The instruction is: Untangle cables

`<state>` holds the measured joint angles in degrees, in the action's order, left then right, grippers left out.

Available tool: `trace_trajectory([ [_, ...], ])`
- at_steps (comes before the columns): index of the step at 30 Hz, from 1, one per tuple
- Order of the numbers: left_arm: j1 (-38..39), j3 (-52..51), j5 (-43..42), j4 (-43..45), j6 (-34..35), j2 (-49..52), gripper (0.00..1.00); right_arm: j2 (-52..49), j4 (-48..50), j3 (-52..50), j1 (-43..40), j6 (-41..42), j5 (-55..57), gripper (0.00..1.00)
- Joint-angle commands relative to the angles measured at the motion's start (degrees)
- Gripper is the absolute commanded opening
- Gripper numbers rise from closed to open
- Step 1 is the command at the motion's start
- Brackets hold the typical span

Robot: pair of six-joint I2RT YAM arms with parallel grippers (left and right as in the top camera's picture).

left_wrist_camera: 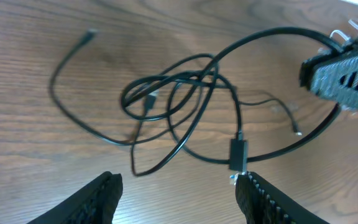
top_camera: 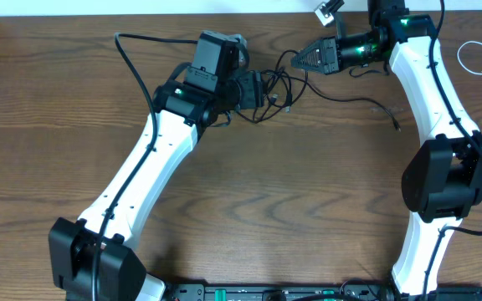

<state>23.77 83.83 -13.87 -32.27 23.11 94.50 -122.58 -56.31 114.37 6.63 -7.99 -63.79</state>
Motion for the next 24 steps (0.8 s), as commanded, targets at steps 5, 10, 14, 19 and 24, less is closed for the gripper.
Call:
trace_trajectory([
  [5,0.2,0.4,-3.5,1.2,7.0,4.7,0.63,2.3,0.0,0.0,0.3,-0.6,-6.2,0.01],
  [10,0.2,0.4,-6.1,3.8,7.2,9.0,0.63,2.3,0.1,0.0,0.3,-0.6,-7.2,0.01],
  [14,0.2,0.4,-6.1,6.4,7.2,11.2,0.63,2.3,0.0,0.0,0.3,-0.6,-7.2,0.01],
  [19,0.3,0.4,-6.0,10.1,7.5,15.1,0.62,2.3,0.0,0.0,0.3,-0.6,-7.4,0.01],
  [24,0.7,0.4,-6.0,11.6,7.8,19.6,0.53,2.3,0.0,0.0,0.2,-0.6,-7.3,0.01],
])
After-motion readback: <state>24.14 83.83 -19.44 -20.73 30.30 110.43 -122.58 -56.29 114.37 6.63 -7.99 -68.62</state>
